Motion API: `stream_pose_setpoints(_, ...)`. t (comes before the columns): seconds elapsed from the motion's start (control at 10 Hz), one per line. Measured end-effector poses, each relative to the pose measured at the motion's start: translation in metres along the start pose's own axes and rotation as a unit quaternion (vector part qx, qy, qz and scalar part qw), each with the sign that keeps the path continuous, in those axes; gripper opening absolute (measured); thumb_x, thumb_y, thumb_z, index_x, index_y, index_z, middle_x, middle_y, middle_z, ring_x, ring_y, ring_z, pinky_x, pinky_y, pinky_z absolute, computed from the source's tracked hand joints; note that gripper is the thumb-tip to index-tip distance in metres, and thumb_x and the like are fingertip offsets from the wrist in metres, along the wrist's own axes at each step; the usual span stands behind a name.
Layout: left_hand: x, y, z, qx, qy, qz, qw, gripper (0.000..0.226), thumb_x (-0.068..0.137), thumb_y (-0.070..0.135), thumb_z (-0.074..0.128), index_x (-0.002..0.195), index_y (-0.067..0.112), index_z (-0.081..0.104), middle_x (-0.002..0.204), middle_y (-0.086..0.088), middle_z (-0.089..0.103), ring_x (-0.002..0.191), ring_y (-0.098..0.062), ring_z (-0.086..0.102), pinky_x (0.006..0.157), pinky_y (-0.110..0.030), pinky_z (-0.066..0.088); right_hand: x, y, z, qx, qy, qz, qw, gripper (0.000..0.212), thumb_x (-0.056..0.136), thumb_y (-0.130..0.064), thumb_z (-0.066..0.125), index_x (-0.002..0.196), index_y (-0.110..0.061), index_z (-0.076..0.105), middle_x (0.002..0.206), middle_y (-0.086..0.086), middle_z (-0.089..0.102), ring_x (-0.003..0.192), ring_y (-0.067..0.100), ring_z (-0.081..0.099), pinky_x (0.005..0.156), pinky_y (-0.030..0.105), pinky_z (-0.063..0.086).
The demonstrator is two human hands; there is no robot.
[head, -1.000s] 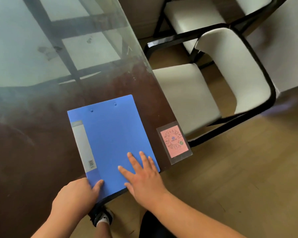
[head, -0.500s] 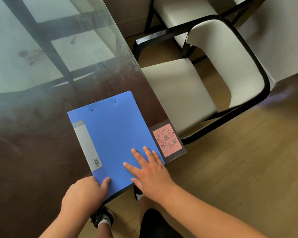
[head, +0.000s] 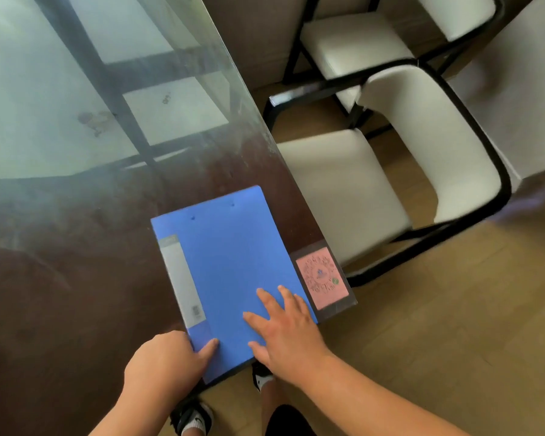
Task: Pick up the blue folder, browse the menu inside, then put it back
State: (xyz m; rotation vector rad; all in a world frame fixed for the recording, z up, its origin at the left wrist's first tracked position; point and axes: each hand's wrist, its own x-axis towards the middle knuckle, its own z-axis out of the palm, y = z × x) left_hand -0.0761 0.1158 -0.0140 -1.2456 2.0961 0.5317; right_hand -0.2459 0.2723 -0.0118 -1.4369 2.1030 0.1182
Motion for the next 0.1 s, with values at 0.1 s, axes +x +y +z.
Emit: stream_pose_setpoints(0.1, 0.0014, -0.0148, -0.0406, -0.021, 0.111, -0.015, 0.993, 0.073, 0.073, 0.093, 0.034, 0.075, 0.026, 0.061, 0.073, 0.009, 0.066, 0.066, -0.015, 0.063, 0.057, -0.032, 0.049, 0.0277, -0.0190, -0.0512, 0.017, 0.053, -0.001, 0.998, 0.064, 0.091, -0.059, 0.063, 0.146, -0.028, 0.058, 0.164, 0.013, 0.047, 0.152, 0.051, 0.033, 0.120, 0.067, 0.030)
